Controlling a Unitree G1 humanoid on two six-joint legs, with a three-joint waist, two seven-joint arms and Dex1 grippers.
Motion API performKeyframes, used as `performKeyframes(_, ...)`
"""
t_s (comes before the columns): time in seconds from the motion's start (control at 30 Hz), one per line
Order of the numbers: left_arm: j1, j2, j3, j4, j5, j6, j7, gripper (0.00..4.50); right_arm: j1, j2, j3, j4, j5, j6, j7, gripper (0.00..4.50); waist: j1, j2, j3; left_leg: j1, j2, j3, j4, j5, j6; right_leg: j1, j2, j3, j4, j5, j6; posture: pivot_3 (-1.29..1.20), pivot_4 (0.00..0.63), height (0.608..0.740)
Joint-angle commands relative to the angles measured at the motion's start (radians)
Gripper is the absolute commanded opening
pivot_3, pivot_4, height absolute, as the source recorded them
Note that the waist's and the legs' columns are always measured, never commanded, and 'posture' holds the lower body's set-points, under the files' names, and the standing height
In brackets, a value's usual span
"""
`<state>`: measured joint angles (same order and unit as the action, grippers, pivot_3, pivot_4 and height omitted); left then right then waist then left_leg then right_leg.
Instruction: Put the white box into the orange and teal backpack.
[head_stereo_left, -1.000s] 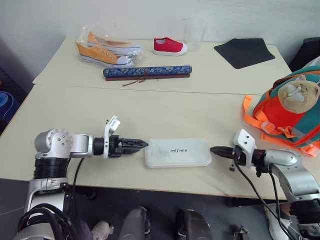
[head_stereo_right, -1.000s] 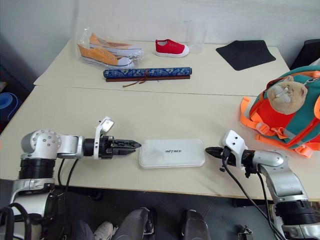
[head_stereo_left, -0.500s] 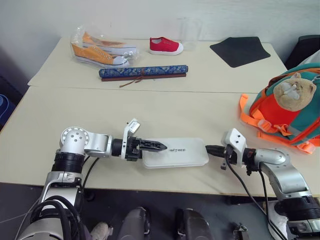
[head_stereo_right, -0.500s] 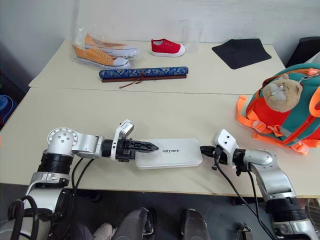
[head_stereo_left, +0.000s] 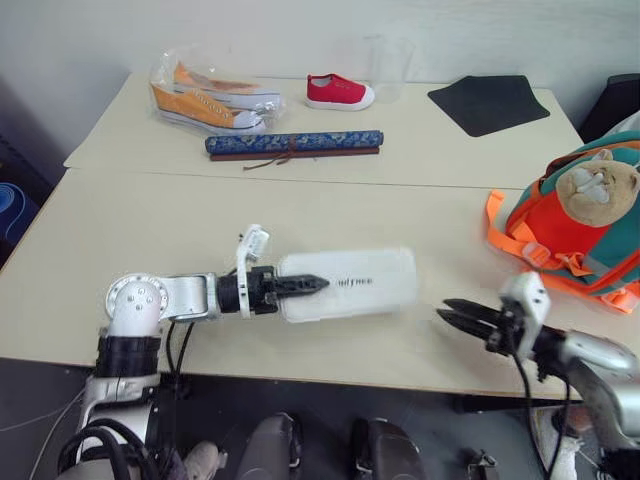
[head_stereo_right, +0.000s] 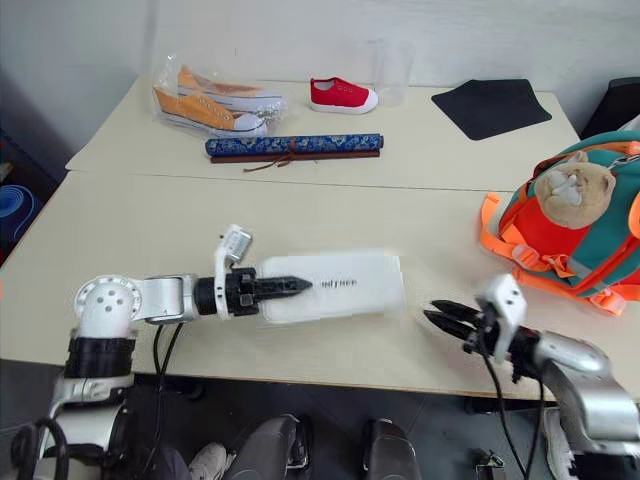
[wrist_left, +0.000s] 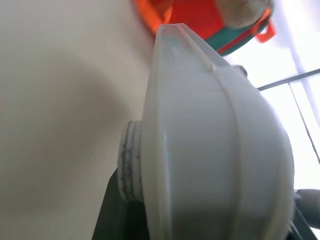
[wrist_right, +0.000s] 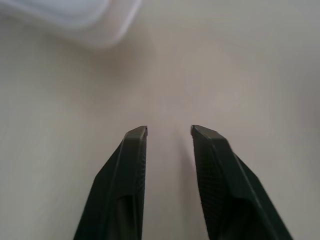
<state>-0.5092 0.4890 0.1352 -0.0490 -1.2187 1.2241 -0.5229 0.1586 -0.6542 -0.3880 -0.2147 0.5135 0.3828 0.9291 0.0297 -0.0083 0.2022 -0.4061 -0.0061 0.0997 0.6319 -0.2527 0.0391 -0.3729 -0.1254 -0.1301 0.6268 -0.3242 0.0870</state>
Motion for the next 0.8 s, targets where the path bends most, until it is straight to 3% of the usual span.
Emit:
performKeyframes(0.03, 0.012, 0.06, -0.031, -0.103, 0.171, -0.291, -0.324, 1.2, 0.108, 0.038, -0.194, -0.015, -0.024, -0.124, -0.086, 2.65, 0.0, 0.0, 0.0, 0.0, 0.0, 0.001, -0.001, 0.0, 0.0, 0.0, 0.0, 0.0, 0.0, 0.0, 0.0, 0.0, 0.15, 0.74)
performKeyframes(0.2, -0.036, 0.142, -0.164, 0.007, 0.477, -0.662, -0.635, 1.2, 0.166, 0.055, -0.394, 0.182, -0.059, -0.417, -0.096, 4.36, -0.003, 0.001, 0.0, 0.002, 0.0, 0.006, -0.003, -0.001, 0.0, -0.002, 0.0, 0.005, -0.002, 0.0, -0.001, 0.0, 0.15, 0.74)
performKeyframes(0.23, -0.053, 0.137, -0.177, 0.041, 0.512, -0.712, -0.667, 1.2, 0.162, 0.042, -0.421, 0.223, -0.042, -0.429, -0.084, 4.45, -0.003, 0.001, 0.0, 0.002, 0.0, 0.007, -0.004, -0.001, 0.001, -0.002, 0.001, 0.006, -0.002, 0.001, -0.001, 0.0, 0.15, 0.74)
performKeyframes(0.37, -0.092, 0.09, -0.217, 0.102, 0.578, -0.797, -0.739, 1.2, 0.046, -0.088, -0.451, 0.426, -0.032, -0.475, -0.047, 4.45, -0.017, 0.001, 0.0, 0.003, 0.001, 0.01, -0.003, -0.002, 0.003, -0.003, 0.001, 0.01, -0.002, 0.001, 0.0, 0.0, 0.15, 0.74)
performKeyframes(0.6, -0.049, 0.048, -0.206, 0.08, 0.591, -0.788, -0.728, 1.2, -0.282, -0.19, -0.271, 0.545, -0.004, -0.382, 0.029, 4.45, -0.034, 0.001, 0.0, 0.004, 0.004, 0.01, -0.002, 0.002, 0.008, -0.003, 0.003, 0.009, 0.001, 0.001, -0.001, 0.0, 0.15, 0.74)
performKeyframes(0.7, -0.023, 0.037, -0.153, 0.04, 0.534, -0.715, -0.678, 1.2, -0.405, -0.194, -0.193, 0.587, 0.01, -0.308, 0.072, 3.88, -0.032, 0.002, 0.0, 0.003, 0.004, 0.009, -0.001, 0.002, 0.009, -0.003, 0.002, 0.009, 0.002, 0.001, -0.001, 0.0, 0.15, 0.74)
performKeyframes(0.8, 0.012, 0.04, -0.098, 0.008, 0.501, -0.669, -0.634, 1.2, -0.492, -0.177, -0.131, 0.618, -0.004, -0.294, 0.093, 2.9, -0.031, 0.002, 0.0, 0.002, 0.004, 0.009, 0.001, 0.002, 0.01, -0.002, 0.002, 0.008, 0.001, 0.001, -0.001, 0.0, 0.15, 0.74)
